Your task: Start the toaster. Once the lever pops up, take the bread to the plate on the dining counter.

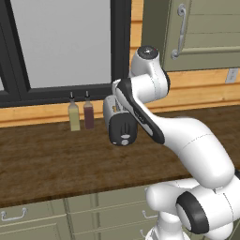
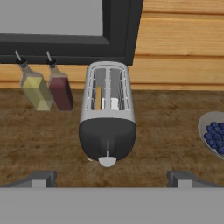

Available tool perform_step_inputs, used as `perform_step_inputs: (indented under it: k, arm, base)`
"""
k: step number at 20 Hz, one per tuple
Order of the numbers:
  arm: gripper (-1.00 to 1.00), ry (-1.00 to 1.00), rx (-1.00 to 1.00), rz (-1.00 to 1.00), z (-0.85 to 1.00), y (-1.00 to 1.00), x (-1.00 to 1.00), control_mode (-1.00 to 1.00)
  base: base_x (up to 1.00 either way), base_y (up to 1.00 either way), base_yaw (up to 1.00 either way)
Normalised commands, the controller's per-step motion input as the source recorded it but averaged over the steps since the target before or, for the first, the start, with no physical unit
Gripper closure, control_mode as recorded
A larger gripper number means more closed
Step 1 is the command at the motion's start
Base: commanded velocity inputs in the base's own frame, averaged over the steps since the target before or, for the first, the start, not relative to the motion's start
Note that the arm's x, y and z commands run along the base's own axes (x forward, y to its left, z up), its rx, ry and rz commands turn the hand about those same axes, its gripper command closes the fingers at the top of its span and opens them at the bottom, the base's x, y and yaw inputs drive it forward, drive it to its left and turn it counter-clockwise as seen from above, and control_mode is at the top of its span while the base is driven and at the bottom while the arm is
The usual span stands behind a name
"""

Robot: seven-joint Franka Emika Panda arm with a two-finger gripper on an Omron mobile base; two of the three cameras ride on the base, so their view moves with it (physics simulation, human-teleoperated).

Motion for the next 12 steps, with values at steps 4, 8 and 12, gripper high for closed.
perform_step_inputs:
  k: [4, 8, 12]
  arm:
    - [-1.0, 0.0, 0.0, 0.0, 0.0, 0.0, 0.0, -1.0]
    - [-1.0, 0.0, 0.0, 0.0, 0.0, 0.0, 0.0, -1.0]
    - [-1.0, 0.0, 0.0, 0.0, 0.0, 0.0, 0.0, -1.0]
  base:
    - [0.0, 0.0, 0.0]
    - [0.0, 0.0, 0.0]
    - [0.0, 0.0, 0.0]
